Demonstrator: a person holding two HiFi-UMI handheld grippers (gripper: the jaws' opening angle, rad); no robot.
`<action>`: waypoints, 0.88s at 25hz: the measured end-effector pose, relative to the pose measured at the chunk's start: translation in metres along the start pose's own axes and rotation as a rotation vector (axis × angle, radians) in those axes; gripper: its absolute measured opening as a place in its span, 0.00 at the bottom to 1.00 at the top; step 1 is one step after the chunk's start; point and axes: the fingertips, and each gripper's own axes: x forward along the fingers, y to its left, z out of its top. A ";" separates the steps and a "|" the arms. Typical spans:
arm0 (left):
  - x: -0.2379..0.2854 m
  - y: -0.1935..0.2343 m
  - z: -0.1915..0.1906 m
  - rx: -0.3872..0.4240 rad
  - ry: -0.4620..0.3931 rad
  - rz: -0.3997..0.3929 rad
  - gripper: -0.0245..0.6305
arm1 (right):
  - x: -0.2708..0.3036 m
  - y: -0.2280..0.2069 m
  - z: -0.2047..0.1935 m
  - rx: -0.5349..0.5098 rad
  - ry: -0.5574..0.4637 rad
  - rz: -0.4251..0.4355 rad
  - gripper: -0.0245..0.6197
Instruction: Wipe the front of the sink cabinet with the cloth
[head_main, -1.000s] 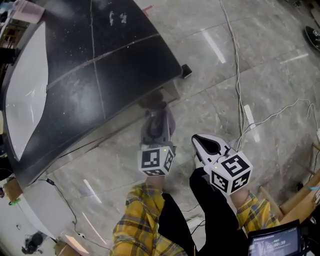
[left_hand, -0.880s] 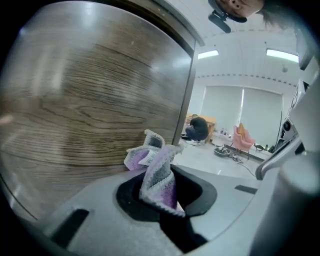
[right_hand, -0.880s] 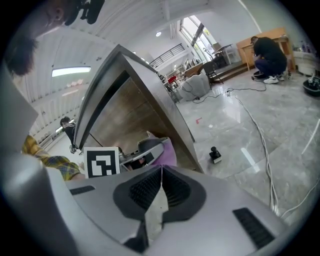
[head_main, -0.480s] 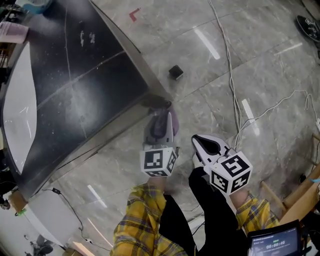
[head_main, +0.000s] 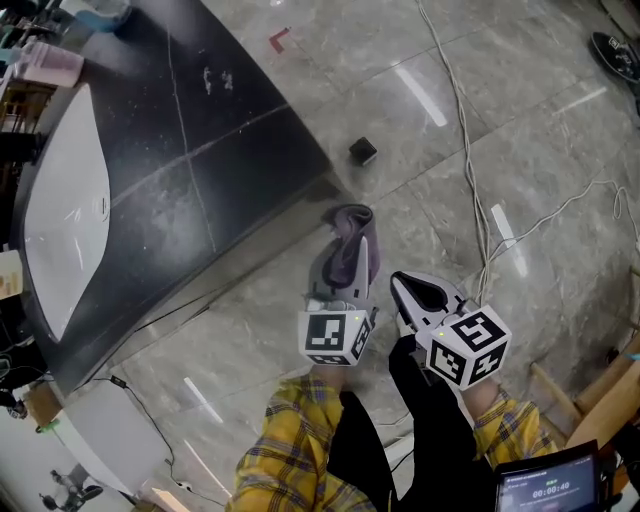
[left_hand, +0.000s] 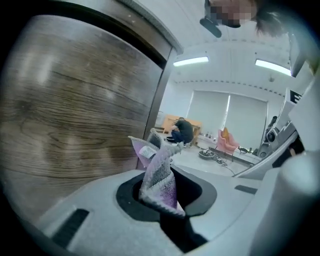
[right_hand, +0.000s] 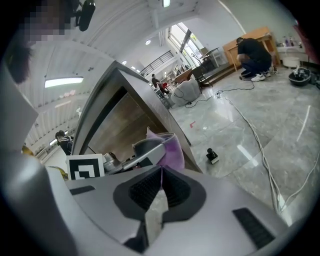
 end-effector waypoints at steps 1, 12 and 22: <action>-0.003 -0.001 0.003 0.000 -0.002 -0.003 0.12 | -0.001 0.003 0.000 0.008 -0.004 0.002 0.05; -0.055 -0.008 0.036 -0.001 -0.038 -0.012 0.12 | -0.012 0.043 0.015 -0.020 -0.036 0.020 0.05; -0.122 -0.010 0.084 -0.003 -0.086 0.007 0.12 | -0.031 0.100 0.033 -0.060 -0.080 0.048 0.05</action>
